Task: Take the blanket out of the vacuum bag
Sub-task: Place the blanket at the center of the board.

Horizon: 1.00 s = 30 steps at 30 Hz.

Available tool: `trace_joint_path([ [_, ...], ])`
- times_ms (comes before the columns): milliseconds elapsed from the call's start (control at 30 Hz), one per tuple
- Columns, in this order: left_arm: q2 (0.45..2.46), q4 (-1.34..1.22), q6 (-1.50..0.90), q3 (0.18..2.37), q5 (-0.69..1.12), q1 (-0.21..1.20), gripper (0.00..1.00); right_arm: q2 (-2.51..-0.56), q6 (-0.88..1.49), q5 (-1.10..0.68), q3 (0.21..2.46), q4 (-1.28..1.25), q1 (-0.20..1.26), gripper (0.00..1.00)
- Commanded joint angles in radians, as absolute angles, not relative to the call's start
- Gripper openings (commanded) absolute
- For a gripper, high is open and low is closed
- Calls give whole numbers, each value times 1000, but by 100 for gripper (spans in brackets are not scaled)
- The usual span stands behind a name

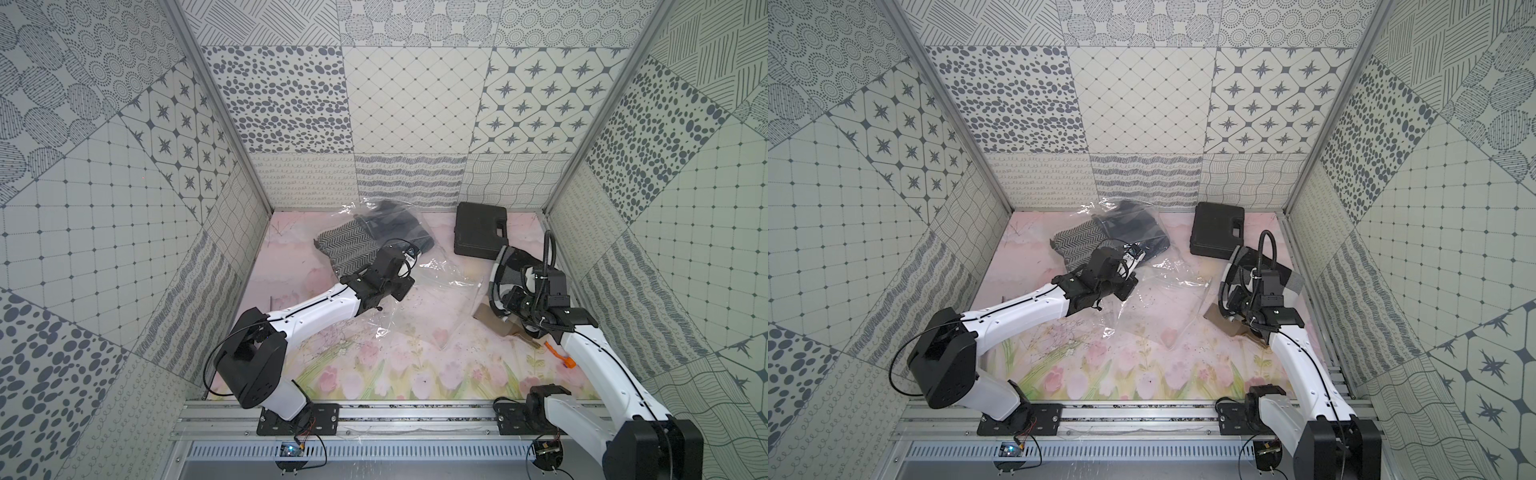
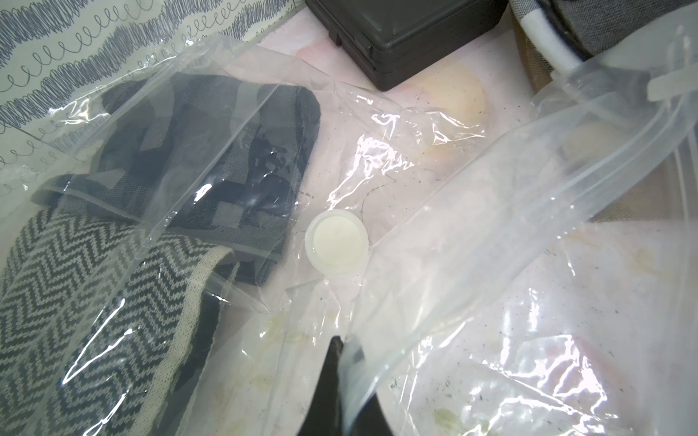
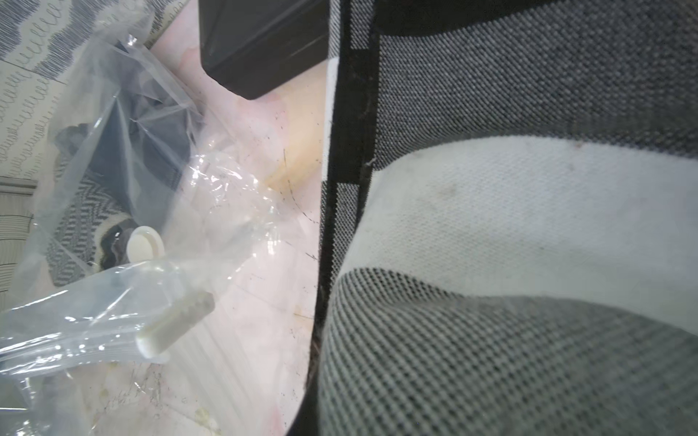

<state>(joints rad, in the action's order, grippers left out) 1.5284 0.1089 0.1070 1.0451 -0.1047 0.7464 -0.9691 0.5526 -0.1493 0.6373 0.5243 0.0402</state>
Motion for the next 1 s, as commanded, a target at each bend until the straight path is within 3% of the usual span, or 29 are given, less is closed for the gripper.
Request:
trace_joint_path([
  [0, 1492, 136, 103, 1035, -115, 742, 0, -889, 569, -90, 637, 554, 49, 56],
  [100, 1461, 184, 129, 1053, -135, 744, 0, -843, 565, -92, 644, 572, 49, 92],
  [167, 1435, 208, 144, 1064, -146, 743, 0, -813, 575, -116, 664, 580, 50, 99],
  [700, 1421, 205, 145, 1038, -175, 739, 0, -919, 564, -196, 911, 554, 38, 99],
  [833, 1441, 184, 141, 1039, -166, 735, 0, -925, 561, -144, 800, 503, 19, 99],
  [967, 1450, 208, 142, 1070, -185, 736, 0, -1062, 647, -251, 662, 421, 7, 99],
])
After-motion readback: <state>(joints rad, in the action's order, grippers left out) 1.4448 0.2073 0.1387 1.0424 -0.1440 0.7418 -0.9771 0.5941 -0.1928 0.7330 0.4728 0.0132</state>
